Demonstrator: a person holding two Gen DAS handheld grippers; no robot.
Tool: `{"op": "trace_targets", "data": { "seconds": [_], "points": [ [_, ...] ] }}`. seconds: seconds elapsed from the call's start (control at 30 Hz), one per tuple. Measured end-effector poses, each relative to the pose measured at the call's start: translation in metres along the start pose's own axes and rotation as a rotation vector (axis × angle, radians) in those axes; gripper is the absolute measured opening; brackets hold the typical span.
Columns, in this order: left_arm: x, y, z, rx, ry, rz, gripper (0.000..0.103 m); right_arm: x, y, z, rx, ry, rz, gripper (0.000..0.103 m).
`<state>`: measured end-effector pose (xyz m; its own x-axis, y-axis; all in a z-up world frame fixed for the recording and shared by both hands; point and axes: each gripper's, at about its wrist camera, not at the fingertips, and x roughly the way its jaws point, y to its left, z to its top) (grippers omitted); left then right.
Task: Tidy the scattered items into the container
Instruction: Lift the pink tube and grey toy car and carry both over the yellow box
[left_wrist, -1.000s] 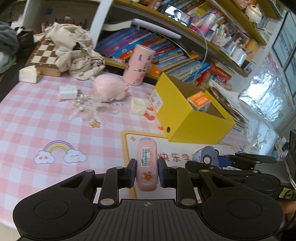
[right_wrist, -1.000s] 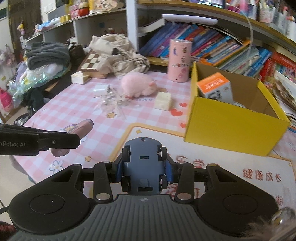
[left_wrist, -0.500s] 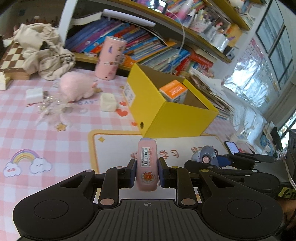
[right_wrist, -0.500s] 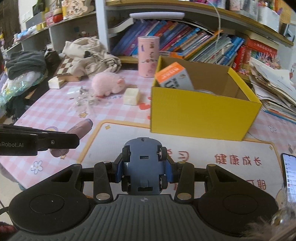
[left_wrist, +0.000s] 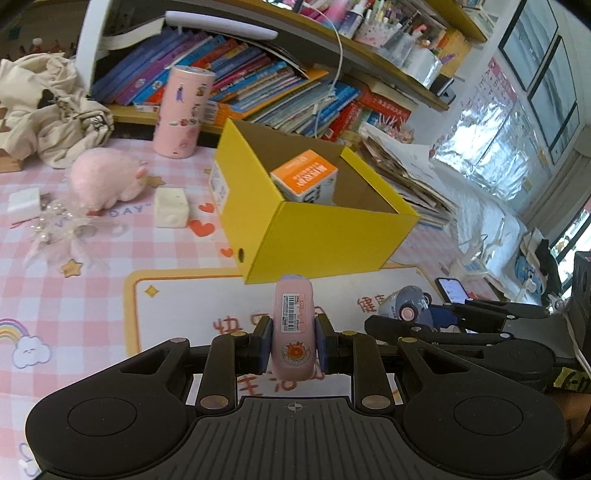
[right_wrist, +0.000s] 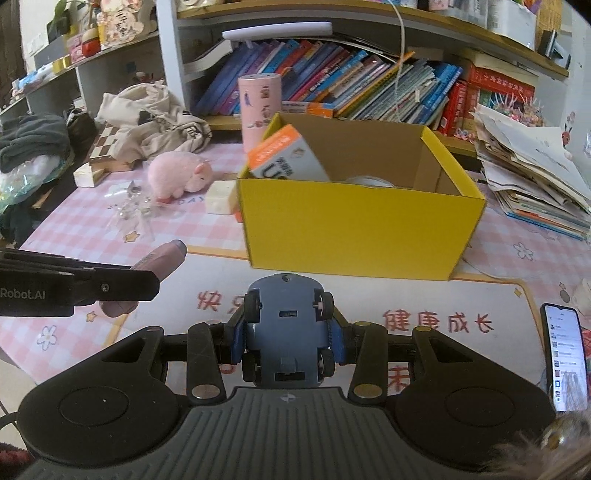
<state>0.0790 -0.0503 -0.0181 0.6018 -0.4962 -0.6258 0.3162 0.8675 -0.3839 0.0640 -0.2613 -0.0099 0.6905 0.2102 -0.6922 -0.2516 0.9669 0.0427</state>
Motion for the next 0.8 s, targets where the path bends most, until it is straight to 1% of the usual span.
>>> {"op": "trace_targets", "data": {
  "seconds": [0.37, 0.53, 0.8],
  "points": [
    [0.030, -0.035, 0.009, 0.016, 0.026, 0.009, 0.023, 0.001, -0.042, 0.003, -0.007, 0.003, 0.008, 0.040],
    [0.041, -0.053, 0.018, 0.033, 0.022, 0.014, 0.023, -0.002, -0.063, 0.009, -0.007, -0.023, 0.014, 0.040],
    [0.060, -0.084, 0.035, 0.058, -0.012, 0.022, 0.023, -0.003, -0.098, 0.024, -0.030, -0.075, 0.033, 0.040]
  ]
}}
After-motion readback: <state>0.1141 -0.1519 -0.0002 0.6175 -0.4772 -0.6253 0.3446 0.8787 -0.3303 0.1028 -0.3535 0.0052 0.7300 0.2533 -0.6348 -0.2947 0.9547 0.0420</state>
